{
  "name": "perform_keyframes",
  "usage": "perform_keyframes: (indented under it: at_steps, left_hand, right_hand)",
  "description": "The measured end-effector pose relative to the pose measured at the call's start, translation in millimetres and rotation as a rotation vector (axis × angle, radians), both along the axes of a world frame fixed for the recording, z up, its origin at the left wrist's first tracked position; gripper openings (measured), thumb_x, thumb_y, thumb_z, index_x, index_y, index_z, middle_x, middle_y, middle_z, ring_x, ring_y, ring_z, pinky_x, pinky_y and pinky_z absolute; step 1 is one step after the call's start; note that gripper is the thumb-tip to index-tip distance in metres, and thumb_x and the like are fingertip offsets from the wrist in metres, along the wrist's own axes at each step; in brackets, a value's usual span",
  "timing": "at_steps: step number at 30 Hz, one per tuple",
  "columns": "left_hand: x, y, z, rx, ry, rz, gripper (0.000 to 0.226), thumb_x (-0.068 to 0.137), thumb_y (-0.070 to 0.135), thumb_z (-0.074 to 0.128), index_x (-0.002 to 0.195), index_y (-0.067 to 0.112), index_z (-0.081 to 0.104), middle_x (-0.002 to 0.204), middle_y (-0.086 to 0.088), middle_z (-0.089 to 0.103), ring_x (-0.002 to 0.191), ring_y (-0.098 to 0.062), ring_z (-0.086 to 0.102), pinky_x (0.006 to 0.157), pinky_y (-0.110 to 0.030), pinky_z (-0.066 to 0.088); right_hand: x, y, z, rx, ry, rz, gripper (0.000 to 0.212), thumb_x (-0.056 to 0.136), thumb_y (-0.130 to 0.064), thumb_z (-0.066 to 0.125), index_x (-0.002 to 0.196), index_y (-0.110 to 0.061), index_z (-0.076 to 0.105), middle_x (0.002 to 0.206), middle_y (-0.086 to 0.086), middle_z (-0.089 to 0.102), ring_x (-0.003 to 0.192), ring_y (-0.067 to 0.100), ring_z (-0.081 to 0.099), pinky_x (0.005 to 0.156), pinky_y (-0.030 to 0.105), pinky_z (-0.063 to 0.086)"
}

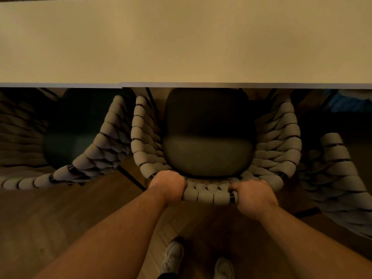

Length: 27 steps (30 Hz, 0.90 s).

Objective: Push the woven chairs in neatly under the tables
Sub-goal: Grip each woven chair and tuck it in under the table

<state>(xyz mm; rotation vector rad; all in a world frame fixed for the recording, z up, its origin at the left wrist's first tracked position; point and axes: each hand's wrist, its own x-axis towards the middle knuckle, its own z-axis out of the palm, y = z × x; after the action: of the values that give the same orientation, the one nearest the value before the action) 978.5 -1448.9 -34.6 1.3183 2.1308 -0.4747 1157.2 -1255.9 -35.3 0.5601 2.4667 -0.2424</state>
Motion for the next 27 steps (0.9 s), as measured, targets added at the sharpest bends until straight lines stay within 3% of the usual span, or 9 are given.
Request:
perform_keyframes:
  at_steps: [5,9,13,17,24,27]
  left_hand:
    - [-3.0,-0.2,-5.5,0.004,0.007,0.002,0.016,0.099,0.035,0.061,0.113,0.033,0.069,0.095,0.006,0.064,0.084,-0.015,0.059,0.082,-0.036,0.056]
    - [-2.0,-2.3,-8.6,0.006,0.014,0.017,0.017,0.098,0.036,0.062,0.112,0.036,0.069,0.098,0.007,0.066,0.088,-0.015,0.063,0.083,-0.038,0.059]
    - [-2.3,-1.4,-11.4,0.021,0.026,0.005,0.018,0.098,0.038,0.06,0.113,0.038,0.069,0.098,0.008,0.067,0.087,-0.014,0.061,0.073,-0.033,0.049]
    - [-4.8,-1.3,-15.0,0.02,0.022,0.0,0.019,0.097,0.039,0.06,0.114,0.04,0.069,0.097,0.01,0.066,0.085,-0.012,0.058,0.074,-0.032,0.048]
    - [-3.9,-1.2,-20.4,0.013,0.015,0.027,0.022,0.096,0.038,0.061,0.118,0.041,0.066,0.1,0.011,0.065,0.083,-0.011,0.056,0.075,-0.031,0.047]
    - [5.1,-0.3,-18.0,0.006,0.065,0.033,0.025,0.099,0.037,0.06,0.123,0.042,0.061,0.113,0.01,0.066,0.098,-0.014,0.06,0.096,-0.038,0.048]
  right_hand:
    - [-7.7,3.8,7.7,-0.025,-0.051,0.027,0.043,0.097,-0.029,0.067,0.134,-0.049,0.061,0.108,-0.013,0.067,0.102,0.014,0.063,0.095,0.041,0.055]
    - [-7.8,2.8,7.4,-0.024,-0.072,0.023,0.043,0.097,-0.027,0.066,0.135,-0.047,0.061,0.107,-0.01,0.067,0.101,0.015,0.063,0.097,0.043,0.055]
    - [-8.3,4.3,4.7,-0.015,-0.071,0.04,0.04,0.098,-0.03,0.066,0.135,-0.045,0.061,0.11,-0.008,0.067,0.1,0.017,0.063,0.095,0.044,0.056]
    - [-7.5,6.0,1.3,-0.005,-0.061,0.045,0.04,0.098,-0.031,0.067,0.134,-0.045,0.062,0.109,-0.008,0.068,0.099,0.017,0.064,0.092,0.044,0.057]
    - [-7.0,3.3,3.0,0.017,-0.05,0.048,0.037,0.099,-0.03,0.067,0.134,-0.04,0.062,0.116,-0.005,0.067,0.111,0.02,0.061,0.103,0.047,0.051]
    - [1.5,-4.1,3.0,0.025,-0.001,-0.003,0.042,0.099,-0.03,0.066,0.139,-0.038,0.059,0.129,-0.004,0.065,0.126,0.024,0.055,0.118,0.053,0.036]
